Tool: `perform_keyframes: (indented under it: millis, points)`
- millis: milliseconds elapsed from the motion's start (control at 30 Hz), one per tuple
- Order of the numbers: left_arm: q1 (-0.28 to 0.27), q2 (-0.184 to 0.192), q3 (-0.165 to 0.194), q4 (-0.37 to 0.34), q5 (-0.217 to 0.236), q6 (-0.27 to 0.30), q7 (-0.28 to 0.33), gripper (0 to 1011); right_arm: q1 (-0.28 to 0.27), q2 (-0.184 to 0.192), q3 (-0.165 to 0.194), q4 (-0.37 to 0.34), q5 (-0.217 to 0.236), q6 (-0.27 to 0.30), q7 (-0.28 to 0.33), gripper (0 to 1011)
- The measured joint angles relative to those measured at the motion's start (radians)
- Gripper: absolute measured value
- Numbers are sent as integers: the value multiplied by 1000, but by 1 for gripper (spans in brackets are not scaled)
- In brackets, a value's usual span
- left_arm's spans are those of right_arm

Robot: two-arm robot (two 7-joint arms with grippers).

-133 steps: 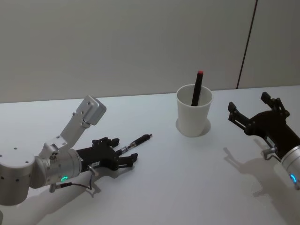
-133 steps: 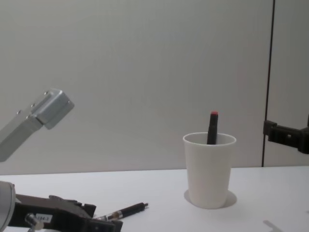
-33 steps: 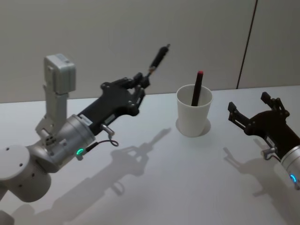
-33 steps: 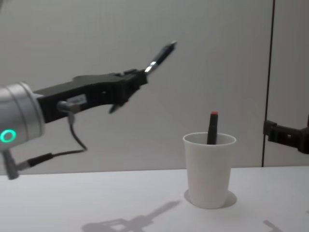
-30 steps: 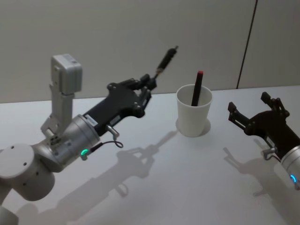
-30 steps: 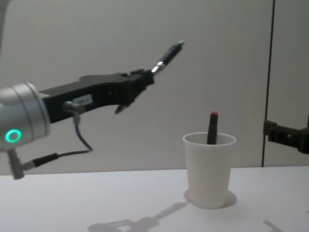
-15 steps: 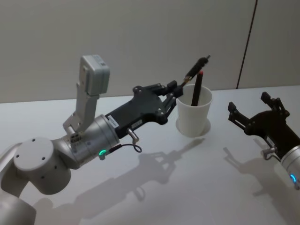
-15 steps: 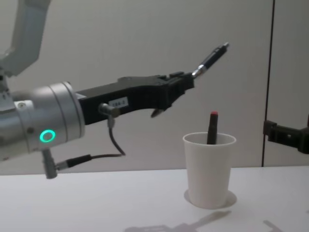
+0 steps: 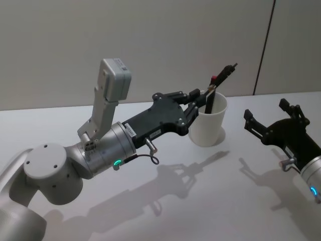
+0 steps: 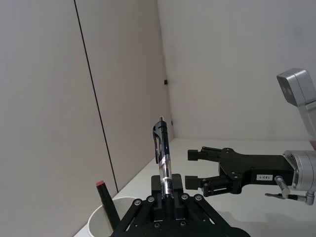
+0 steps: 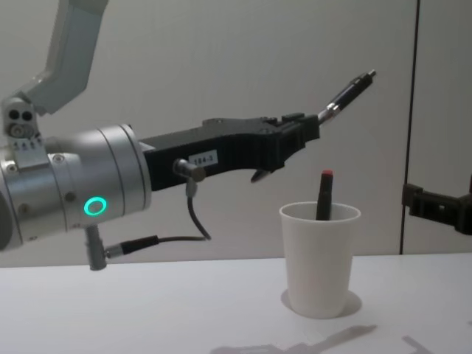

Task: Place the pen into the pen holder.

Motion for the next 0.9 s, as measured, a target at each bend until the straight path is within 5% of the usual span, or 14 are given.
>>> perform_keyframes:
  millis: [533,900]
  points:
    - [-8,-8,5,5,11,6,-7,121,-14,9,8,-13,24,0,12,1001]
    - [-9,-9,6,6,14,7,-9,120,-34,14,22,-37,112,-1,24,1002]
